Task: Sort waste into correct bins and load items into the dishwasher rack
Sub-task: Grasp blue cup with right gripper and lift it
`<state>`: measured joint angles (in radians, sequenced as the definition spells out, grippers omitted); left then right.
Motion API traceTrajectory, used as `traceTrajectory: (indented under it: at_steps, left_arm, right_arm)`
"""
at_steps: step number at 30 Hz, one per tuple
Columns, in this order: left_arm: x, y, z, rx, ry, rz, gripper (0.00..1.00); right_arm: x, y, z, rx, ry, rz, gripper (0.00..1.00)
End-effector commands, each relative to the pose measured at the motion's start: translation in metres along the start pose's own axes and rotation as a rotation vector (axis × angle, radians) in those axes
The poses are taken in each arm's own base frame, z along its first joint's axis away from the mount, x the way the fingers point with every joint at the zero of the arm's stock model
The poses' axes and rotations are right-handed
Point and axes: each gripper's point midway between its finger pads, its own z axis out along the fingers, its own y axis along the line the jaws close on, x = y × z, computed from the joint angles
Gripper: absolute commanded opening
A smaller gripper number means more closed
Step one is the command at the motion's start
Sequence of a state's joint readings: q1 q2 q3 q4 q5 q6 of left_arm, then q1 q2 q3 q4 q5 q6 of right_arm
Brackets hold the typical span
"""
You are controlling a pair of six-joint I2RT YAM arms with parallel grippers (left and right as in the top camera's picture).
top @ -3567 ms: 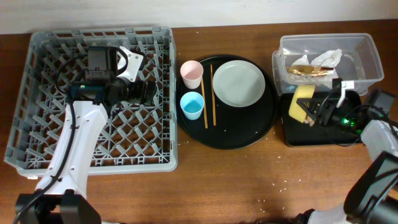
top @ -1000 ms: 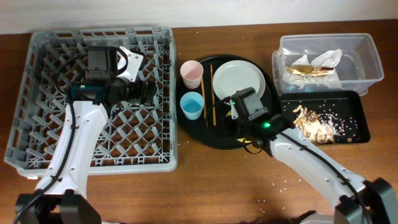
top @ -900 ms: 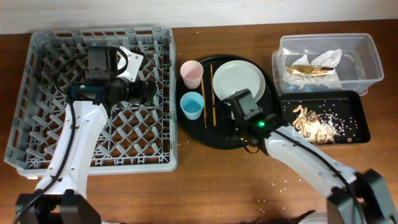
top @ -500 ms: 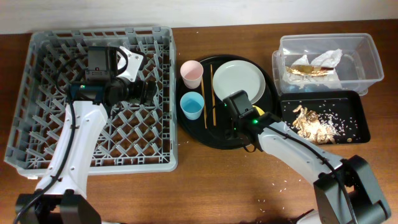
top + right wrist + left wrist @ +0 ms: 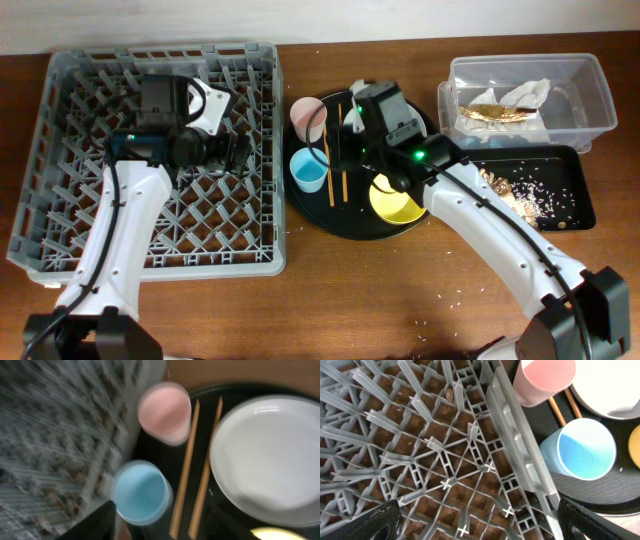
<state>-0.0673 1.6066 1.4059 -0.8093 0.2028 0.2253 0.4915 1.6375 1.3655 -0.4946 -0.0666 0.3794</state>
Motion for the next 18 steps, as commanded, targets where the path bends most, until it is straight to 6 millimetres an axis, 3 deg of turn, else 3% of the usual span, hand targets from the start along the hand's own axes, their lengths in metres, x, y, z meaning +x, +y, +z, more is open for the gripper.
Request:
traceTrajectory:
  at_steps: [1, 5, 9, 11, 17, 18]
  left_arm:
    - [-0.041, 0.011, -0.042, -0.039, -0.106, -0.104, 0.99]
    - [-0.064, 0.027, -0.074, -0.068, -0.178, -0.190, 0.99]
    - [-0.064, 0.032, -0.075, -0.077, -0.181, -0.200, 0.99]
    - [-0.063, 0.033, -0.075, -0.078, -0.177, -0.202, 0.99]
    - [-0.063, 0.033, -0.075, -0.076, -0.176, -0.202, 0.98]
    - [-0.063, 0.033, -0.075, -0.075, -0.175, -0.202, 0.98]
  right_arm:
    - [0.004, 0.002, 0.023, -0.014, 0.016, 0.129, 0.54]
    - [0.036, 0.002, 0.071, -0.042, 0.141, 0.217, 0.52]
    - [0.058, -0.005, 0.097, -0.025, 0.214, 0.234, 0.46]
    - [0.071, -0.011, 0.103, -0.002, 0.253, 0.246, 0.36]
    - [0.093, -0.022, 0.108, 0.050, 0.327, 0.254, 0.22]
    - [0.097, -0.023, 0.109, 0.057, 0.339, 0.256, 0.13]
